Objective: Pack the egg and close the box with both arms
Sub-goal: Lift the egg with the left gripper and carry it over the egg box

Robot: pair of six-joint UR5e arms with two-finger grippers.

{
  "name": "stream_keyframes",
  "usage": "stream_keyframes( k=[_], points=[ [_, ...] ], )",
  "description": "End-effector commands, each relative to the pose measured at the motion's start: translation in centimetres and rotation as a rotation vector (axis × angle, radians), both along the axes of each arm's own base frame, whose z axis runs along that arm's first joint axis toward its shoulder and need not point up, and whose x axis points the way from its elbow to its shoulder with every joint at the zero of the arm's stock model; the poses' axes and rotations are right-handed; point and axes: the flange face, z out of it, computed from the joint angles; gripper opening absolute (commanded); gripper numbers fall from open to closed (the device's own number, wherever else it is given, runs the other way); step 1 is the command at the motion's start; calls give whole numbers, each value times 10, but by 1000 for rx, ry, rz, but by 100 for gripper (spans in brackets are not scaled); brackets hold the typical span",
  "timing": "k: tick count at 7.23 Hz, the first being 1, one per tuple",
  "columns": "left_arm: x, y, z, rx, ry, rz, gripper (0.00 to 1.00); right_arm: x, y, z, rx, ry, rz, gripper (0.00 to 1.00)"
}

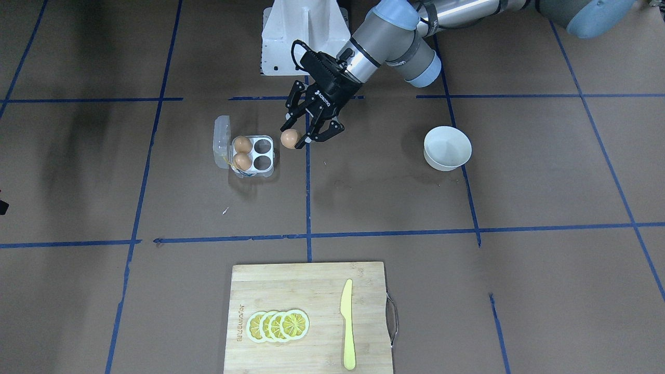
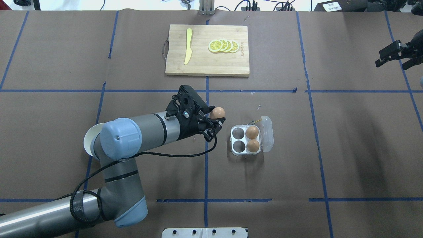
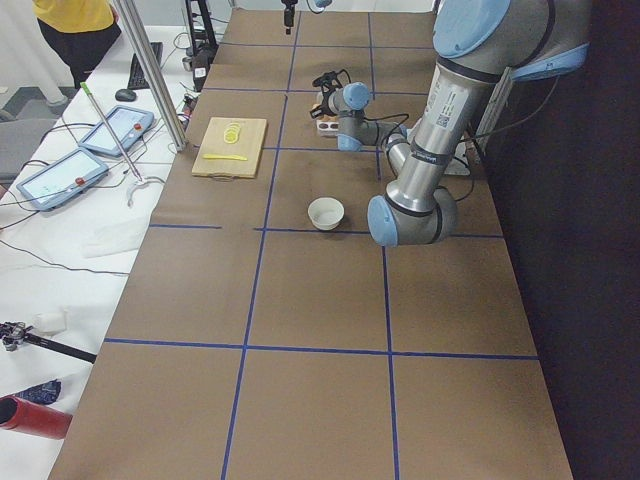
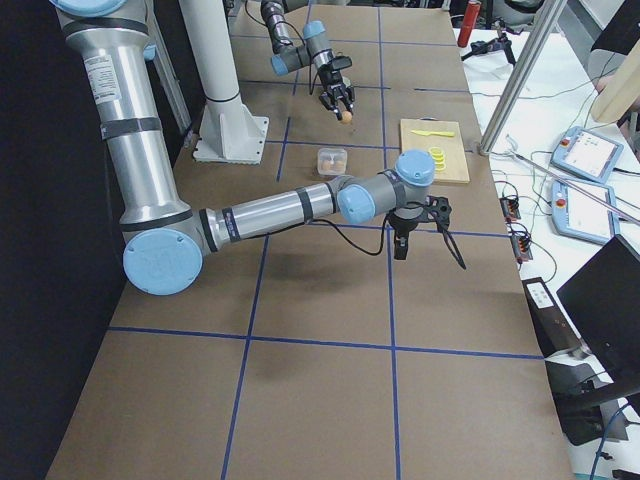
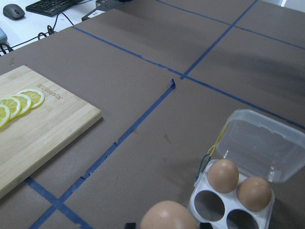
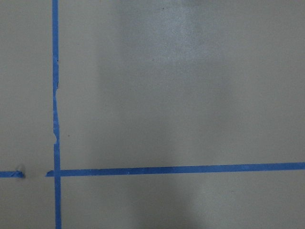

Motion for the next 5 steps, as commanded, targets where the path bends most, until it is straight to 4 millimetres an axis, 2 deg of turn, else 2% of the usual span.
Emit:
stream_keyframes(
  k=[1,3,4,5],
  points=[
    [42,-8,-26,2,-12,-9,0,0,0,3,-7,1,0,100],
    [56,0,-23,19,-39,9,0,0,-1,10,-20,5,0,100],
    [66,15,-18,20,-54,34,0,-1,-2,13,-25,6,-1,100],
    [74,21,-17,12,-67,46,0,-1,-2,14,-28,7,0,100]
  ],
)
